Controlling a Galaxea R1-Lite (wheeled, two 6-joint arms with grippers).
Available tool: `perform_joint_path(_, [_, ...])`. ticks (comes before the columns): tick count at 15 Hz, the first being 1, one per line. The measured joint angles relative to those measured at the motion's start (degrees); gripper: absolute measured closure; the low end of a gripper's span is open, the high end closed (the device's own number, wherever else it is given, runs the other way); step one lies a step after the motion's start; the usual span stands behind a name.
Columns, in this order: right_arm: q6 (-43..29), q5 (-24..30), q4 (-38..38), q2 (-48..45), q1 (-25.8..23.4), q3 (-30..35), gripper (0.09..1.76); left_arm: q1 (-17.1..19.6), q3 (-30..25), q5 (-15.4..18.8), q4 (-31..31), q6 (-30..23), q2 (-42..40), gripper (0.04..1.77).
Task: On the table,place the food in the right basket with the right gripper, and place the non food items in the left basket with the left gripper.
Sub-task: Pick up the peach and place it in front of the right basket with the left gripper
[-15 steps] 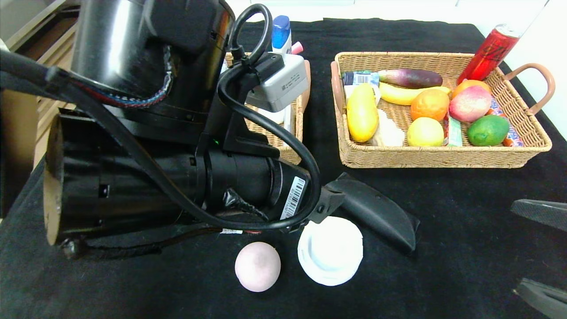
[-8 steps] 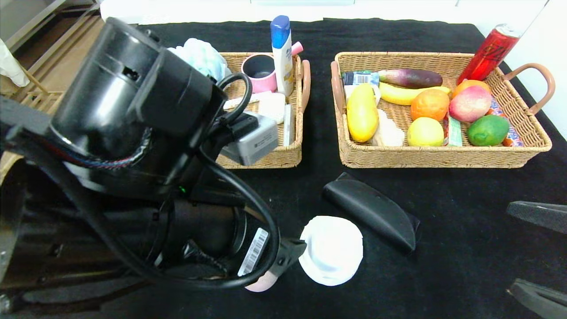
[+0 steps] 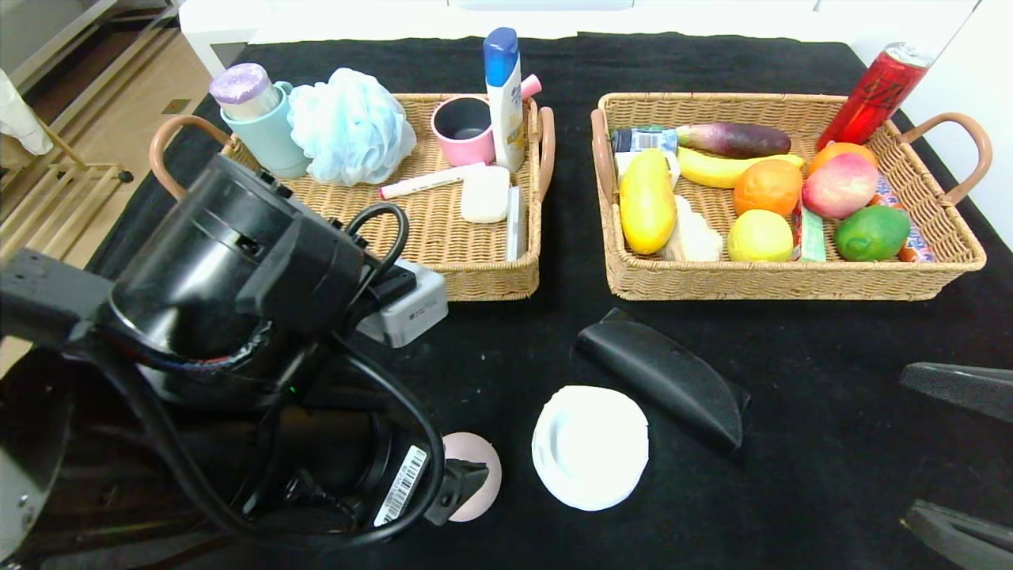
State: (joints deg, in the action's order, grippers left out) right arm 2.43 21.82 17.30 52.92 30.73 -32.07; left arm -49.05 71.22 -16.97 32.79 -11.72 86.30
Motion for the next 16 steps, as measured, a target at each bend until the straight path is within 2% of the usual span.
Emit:
perform_joint_path(3, [0.0,0.0,0.0,0.0,0.0,0.0,0.14,0.8,0.0,0.4,-0.3,0.0,2.0,0.09])
perform_joint_path(16, [0.0,0.0,0.1,-0.2,-0.1,-0.2,0.14,-0.5,-0.2,0.0,-0.3,-0.2,9.4,0.09])
